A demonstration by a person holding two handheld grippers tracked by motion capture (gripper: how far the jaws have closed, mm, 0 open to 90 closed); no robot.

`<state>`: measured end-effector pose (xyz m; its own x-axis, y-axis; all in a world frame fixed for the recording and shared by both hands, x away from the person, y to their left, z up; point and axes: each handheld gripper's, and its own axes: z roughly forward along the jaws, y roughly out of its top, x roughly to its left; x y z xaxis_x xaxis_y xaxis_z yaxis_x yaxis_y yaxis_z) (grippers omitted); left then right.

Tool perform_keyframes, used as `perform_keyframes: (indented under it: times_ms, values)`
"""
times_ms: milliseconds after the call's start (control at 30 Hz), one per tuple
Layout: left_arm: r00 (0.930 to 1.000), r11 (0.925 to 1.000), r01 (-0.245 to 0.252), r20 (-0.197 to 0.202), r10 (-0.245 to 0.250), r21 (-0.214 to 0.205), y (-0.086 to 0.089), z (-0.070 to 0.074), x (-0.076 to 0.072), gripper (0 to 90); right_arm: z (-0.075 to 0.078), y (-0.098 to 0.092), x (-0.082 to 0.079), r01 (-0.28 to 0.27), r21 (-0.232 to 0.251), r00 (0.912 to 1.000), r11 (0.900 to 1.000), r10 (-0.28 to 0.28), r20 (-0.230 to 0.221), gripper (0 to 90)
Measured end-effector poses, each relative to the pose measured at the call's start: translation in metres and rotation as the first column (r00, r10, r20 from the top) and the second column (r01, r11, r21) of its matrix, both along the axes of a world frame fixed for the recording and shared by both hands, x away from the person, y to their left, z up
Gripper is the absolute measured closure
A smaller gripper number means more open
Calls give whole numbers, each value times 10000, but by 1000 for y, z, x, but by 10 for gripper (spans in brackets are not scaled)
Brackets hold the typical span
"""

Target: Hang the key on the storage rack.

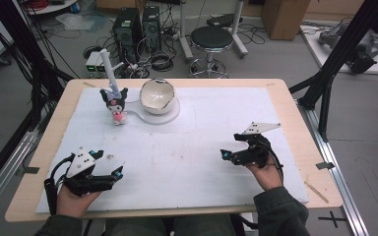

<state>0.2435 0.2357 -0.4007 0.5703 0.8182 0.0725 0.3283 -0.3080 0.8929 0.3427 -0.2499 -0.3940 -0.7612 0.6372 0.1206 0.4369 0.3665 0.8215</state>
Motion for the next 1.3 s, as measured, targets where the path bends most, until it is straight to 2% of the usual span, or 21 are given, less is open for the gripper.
perform_keyframes:
  times_ms: [267, 300, 433, 467, 833, 1300]
  values:
    - [9999, 10000, 72, -104, -73, -31, 1, -2, -1, 170, -3, -7, -3, 72, 42, 9999, 10000, -73, 106, 115]
    - [9999, 10000, 54, -104, -55, -39, 1, -2, -1, 170, -4, -7, -4, 129, 69, 9999, 9999, -129, 1, 115]
    - [9999, 10000, 71, -121, -71, -12, 1, -3, -1, 170, -5, -10, -6, 200, 87, 9998, 9998, -200, -18, 114]
    - [9999, 10000, 66, -122, -66, -24, 1, -3, -1, 170, -6, -11, -6, 179, 65, 9998, 9998, -180, 111, 115]
    - [9996, 9999, 125, -256, -123, 88, 2, -6, -1, 170, -9, -19, -12, 344, 148, 9994, 9993, -344, 25, 115]
    - [9988, 9994, 280, -410, -272, 184, 1, -9, -2, 170, -9, -21, -21, 242, 161, 9993, 9996, -246, 287, 114]
